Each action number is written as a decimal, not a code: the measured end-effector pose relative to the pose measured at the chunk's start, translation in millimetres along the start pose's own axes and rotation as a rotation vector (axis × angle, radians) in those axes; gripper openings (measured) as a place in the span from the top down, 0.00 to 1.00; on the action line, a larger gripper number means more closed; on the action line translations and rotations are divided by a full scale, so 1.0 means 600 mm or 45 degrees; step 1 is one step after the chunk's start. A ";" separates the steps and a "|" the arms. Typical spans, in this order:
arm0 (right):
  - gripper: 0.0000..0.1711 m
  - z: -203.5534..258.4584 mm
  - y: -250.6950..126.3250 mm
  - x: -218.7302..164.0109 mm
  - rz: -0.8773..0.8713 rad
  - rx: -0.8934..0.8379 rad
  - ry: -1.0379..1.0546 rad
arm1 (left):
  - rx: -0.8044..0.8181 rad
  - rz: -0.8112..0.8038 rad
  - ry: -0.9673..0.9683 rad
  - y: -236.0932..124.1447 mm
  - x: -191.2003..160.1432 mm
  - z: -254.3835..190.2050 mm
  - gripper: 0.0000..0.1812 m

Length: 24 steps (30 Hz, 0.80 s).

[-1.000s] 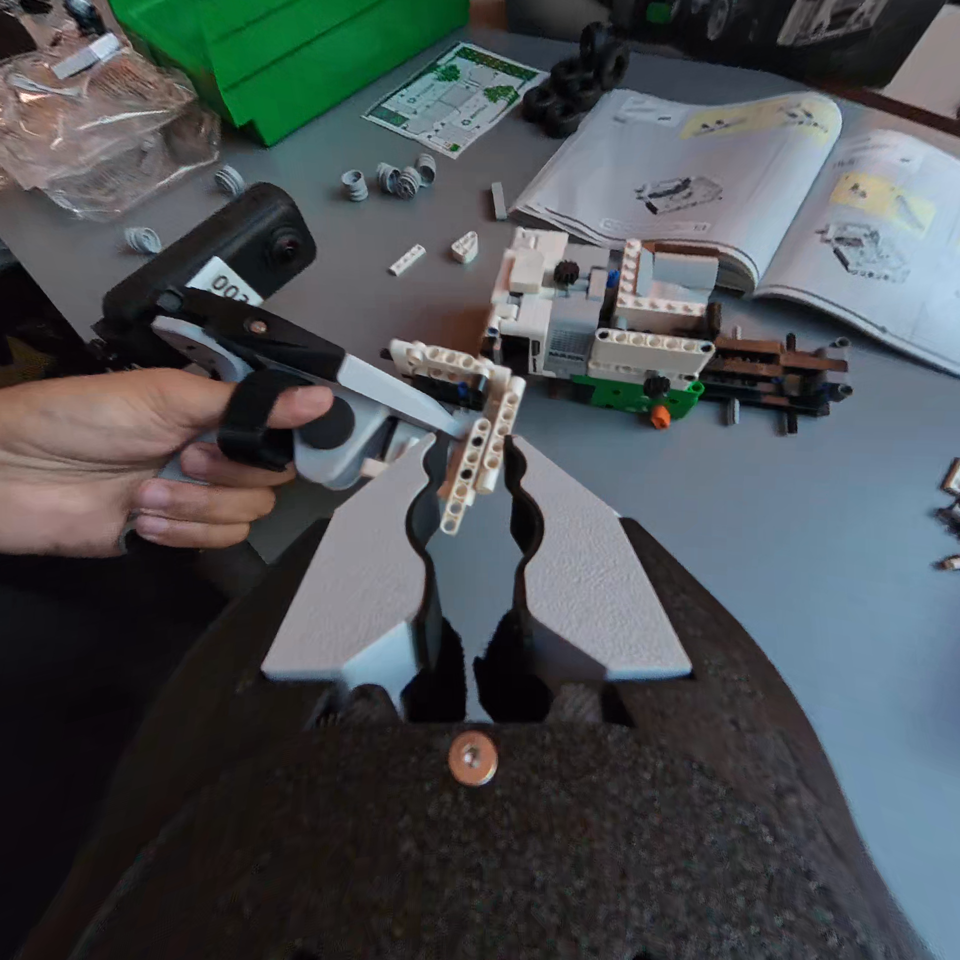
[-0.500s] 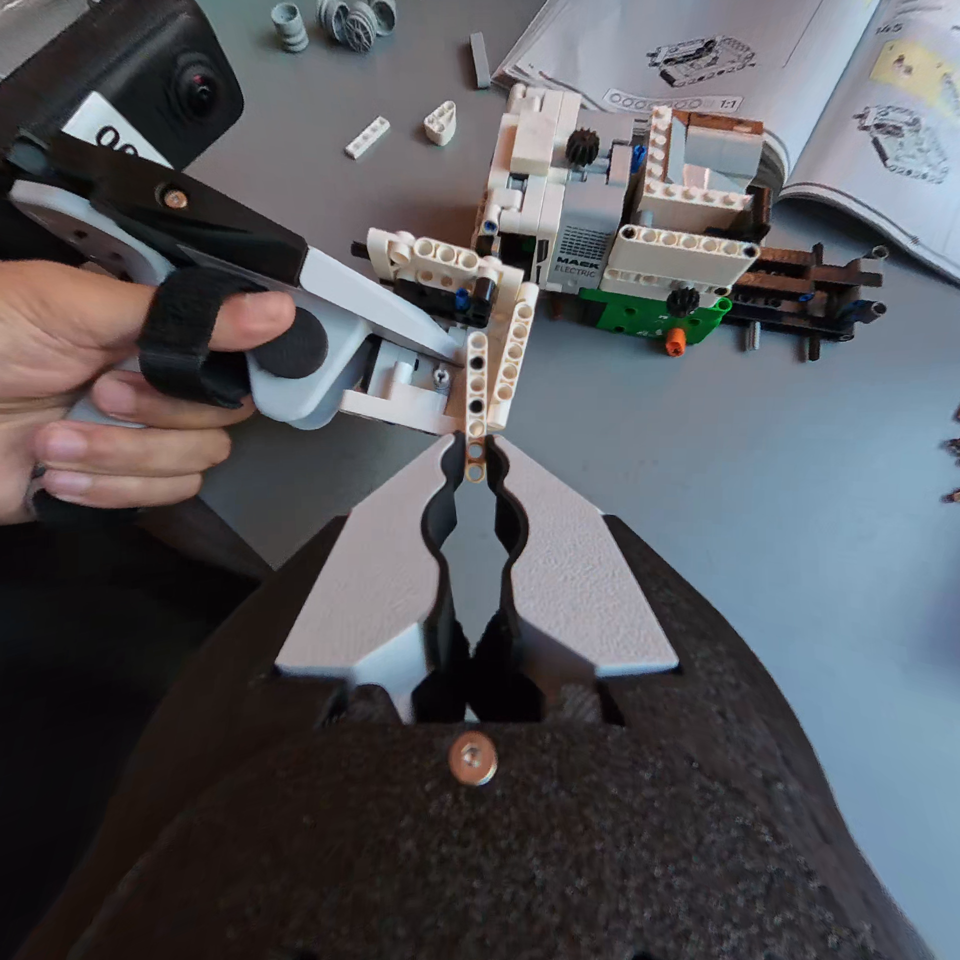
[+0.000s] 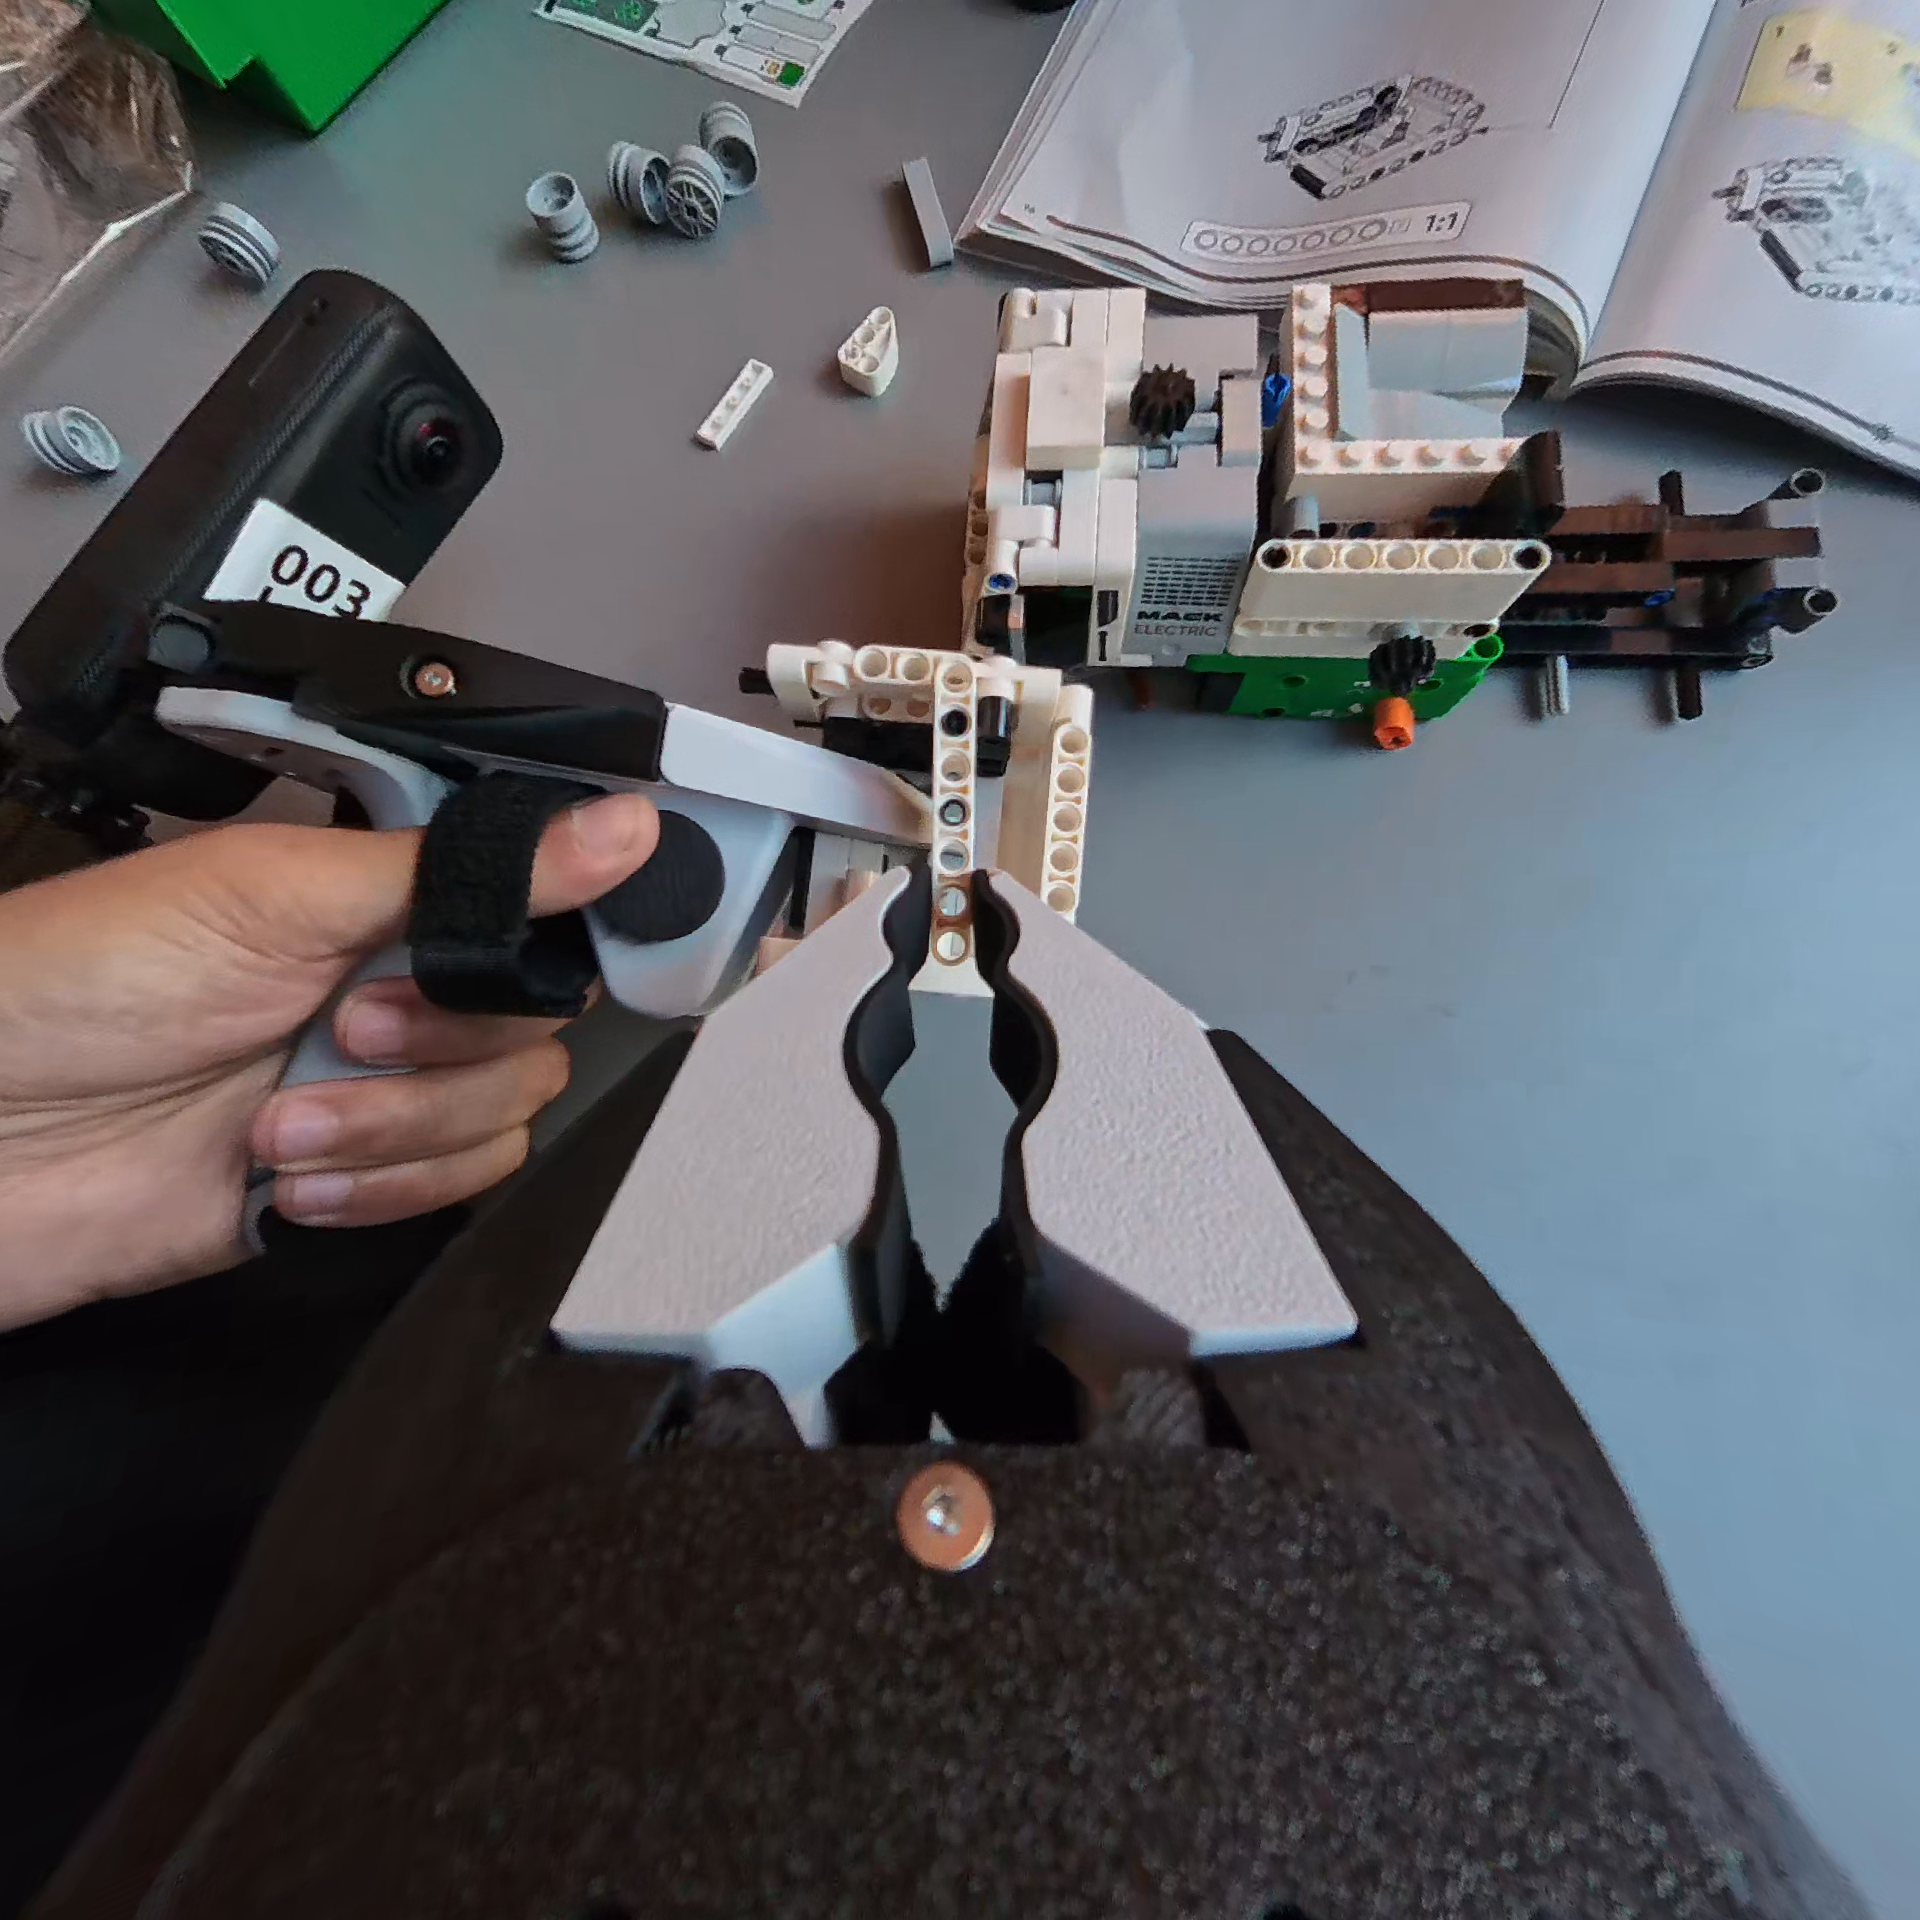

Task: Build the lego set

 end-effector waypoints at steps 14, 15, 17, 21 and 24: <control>0.96 -0.001 0.006 -0.004 0.071 0.030 0.045 | -0.032 0.009 -0.036 0.000 0.002 0.004 0.96; 0.96 -0.002 0.006 -0.002 0.073 0.025 0.039 | -0.039 0.010 -0.028 -0.001 0.002 0.003 0.96; 0.96 -0.005 0.006 -0.001 0.084 0.018 0.025 | -0.045 0.011 -0.010 -0.004 0.001 0.001 0.94; 0.96 0.003 0.006 0.000 0.108 0.081 0.038 | -0.043 0.011 0.026 -0.010 0.008 0.000 0.96; 0.96 0.006 0.007 -0.005 0.142 0.087 0.045 | -0.007 -0.005 0.097 -0.014 0.010 0.000 0.96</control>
Point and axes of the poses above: each gripper's, where its closed fingertips meet, y out along the fingers, x out of its top, z = x × y across the jaws, the point moved 5 cm from there along -y, back along the fingers, and after that the axes turned 9 degrees about -z, right-handed, at the moved point
